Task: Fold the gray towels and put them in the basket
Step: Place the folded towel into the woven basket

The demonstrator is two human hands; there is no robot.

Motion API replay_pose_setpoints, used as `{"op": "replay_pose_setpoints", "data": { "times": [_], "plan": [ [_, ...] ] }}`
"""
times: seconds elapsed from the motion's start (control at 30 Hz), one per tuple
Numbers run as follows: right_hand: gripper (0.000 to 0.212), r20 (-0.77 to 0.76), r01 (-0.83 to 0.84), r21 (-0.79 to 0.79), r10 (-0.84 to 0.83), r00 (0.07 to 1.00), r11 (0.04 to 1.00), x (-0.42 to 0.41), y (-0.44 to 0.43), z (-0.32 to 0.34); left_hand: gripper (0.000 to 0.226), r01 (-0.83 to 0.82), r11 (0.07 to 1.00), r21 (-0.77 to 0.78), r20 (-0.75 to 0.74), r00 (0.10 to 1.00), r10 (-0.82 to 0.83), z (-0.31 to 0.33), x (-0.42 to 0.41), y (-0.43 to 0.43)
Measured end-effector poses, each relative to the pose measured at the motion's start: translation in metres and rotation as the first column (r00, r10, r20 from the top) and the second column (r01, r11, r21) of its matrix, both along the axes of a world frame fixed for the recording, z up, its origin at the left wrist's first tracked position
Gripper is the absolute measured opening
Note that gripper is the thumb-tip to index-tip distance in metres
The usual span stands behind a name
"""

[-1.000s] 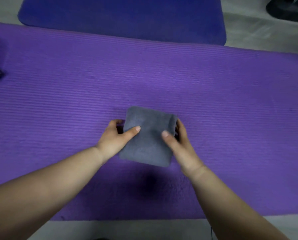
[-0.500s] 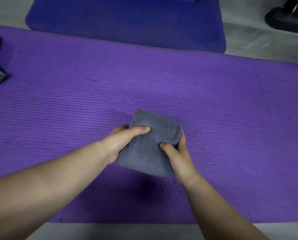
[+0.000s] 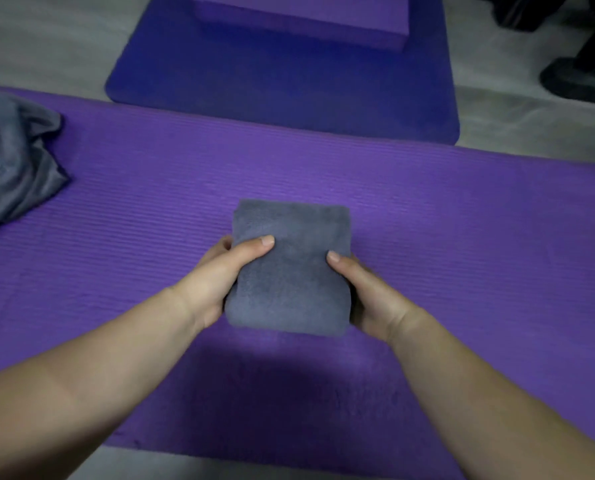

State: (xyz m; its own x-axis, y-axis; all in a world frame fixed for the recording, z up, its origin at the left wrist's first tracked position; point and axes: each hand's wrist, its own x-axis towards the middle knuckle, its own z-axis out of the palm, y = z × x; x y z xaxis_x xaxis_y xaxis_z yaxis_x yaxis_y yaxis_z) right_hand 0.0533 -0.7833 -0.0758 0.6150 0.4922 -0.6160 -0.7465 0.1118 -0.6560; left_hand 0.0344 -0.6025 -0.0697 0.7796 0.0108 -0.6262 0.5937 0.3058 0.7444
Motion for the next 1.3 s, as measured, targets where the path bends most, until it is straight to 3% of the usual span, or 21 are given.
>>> {"op": "replay_pose_setpoints", "data": {
  "times": [0.07,0.17,0.3,0.43,0.6,0.73,0.87,1.0,1.1,1.23,1.3],
  "plan": [
    [0.053,0.073,-0.021,-0.008,0.021,0.997,1.0,0.012,0.01,0.015,0.053,-0.056,0.997,0.056,-0.002,0.998,0.057,0.008,0.003,0.003],
    [0.02,0.194,-0.059,-0.139,0.085,0.977,0.989,0.018,0.032,0.026,0.053,-0.112,0.989,0.101,0.005,0.994,0.112,0.021,-0.005,0.01],
    [0.02,0.291,-0.151,-0.197,0.204,0.935,0.969,0.015,0.069,0.042,0.057,-0.151,0.968,0.2,0.012,0.988,0.152,0.05,-0.04,0.038],
    [0.017,0.283,-0.32,-0.161,0.354,0.891,0.934,-0.01,0.098,0.07,0.101,-0.031,0.938,0.345,-0.065,0.996,0.056,0.1,-0.094,0.069],
    [0.015,0.309,-0.33,-0.095,0.343,0.887,0.939,-0.029,0.121,0.114,0.102,-0.034,0.893,0.449,-0.088,0.993,0.082,0.164,-0.125,0.091],
    [0.023,0.305,-0.305,-0.048,0.305,0.903,0.951,-0.031,0.137,0.13,0.076,-0.189,0.894,0.407,-0.001,0.978,0.207,0.179,-0.123,0.101],
    [0.024,0.325,-0.316,-0.061,0.318,0.891,0.947,-0.03,0.165,0.131,0.083,-0.191,0.955,0.226,0.013,0.981,0.193,0.165,-0.128,0.13],
    [0.022,0.336,-0.315,-0.102,0.331,0.882,0.944,-0.032,0.213,0.156,0.041,-0.35,0.931,0.107,0.004,0.936,0.352,0.171,-0.13,0.17],
    [0.023,0.309,-0.302,-0.143,0.332,0.891,0.943,-0.038,0.252,0.207,0.019,-0.461,0.887,0.033,-0.005,0.887,0.462,0.217,-0.13,0.199],
    [0.041,0.156,-0.42,-0.132,0.437,0.886,0.898,-0.043,0.302,0.303,0.017,-0.593,0.803,0.067,0.035,0.805,0.592,0.313,-0.132,0.249],
    [0.059,0.097,-0.493,-0.098,0.501,0.86,0.865,-0.052,0.326,0.359,0.012,-0.648,0.757,0.085,0.016,0.76,0.65,0.367,-0.14,0.271]
  ]
}}
